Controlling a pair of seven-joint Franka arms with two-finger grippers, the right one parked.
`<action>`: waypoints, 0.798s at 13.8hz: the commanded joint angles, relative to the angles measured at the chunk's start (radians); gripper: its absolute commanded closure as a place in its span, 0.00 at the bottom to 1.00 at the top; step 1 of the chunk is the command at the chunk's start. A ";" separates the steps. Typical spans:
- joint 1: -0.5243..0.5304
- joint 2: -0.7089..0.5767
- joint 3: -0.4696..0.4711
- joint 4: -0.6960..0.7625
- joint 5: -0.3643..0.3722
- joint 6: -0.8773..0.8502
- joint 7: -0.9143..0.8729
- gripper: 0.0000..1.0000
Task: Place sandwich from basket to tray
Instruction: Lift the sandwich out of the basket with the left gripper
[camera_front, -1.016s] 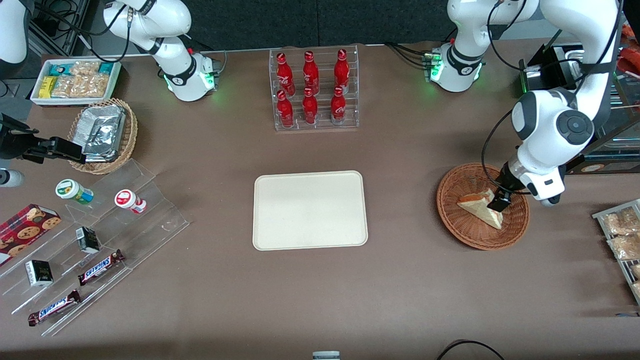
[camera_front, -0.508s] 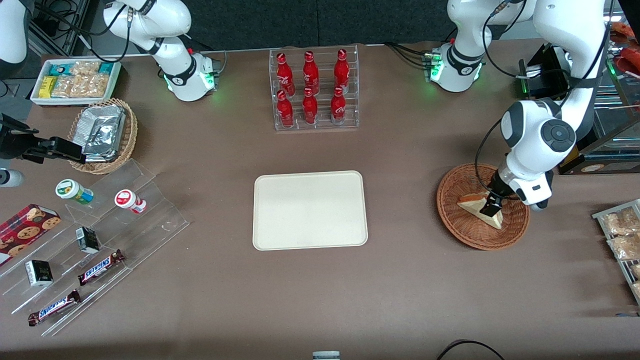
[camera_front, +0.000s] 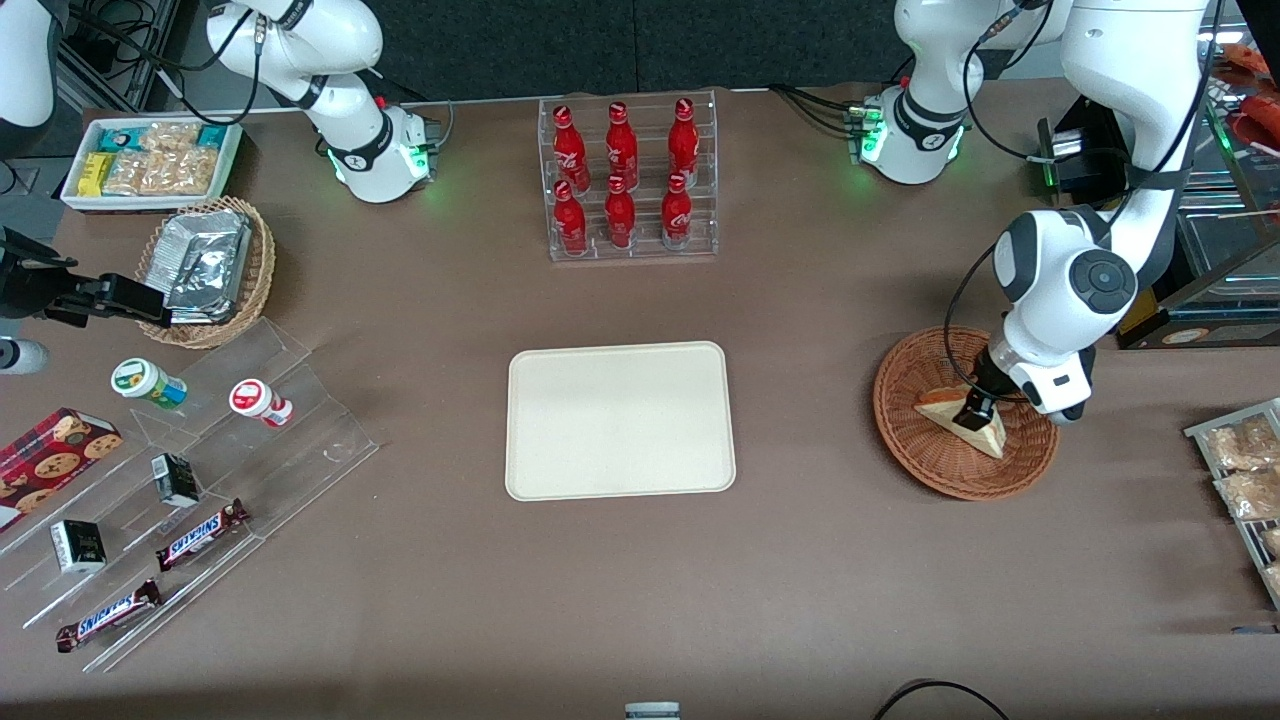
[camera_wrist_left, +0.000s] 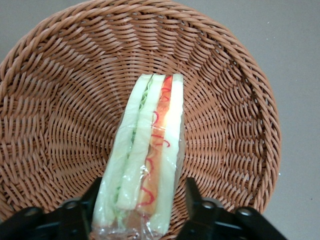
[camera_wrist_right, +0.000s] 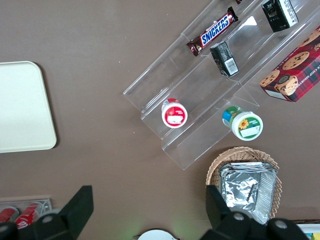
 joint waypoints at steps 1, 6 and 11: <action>-0.012 -0.004 -0.004 0.021 -0.007 0.004 -0.016 1.00; -0.017 -0.093 -0.073 0.157 0.014 -0.355 0.062 1.00; -0.017 -0.108 -0.223 0.455 0.030 -0.792 0.157 1.00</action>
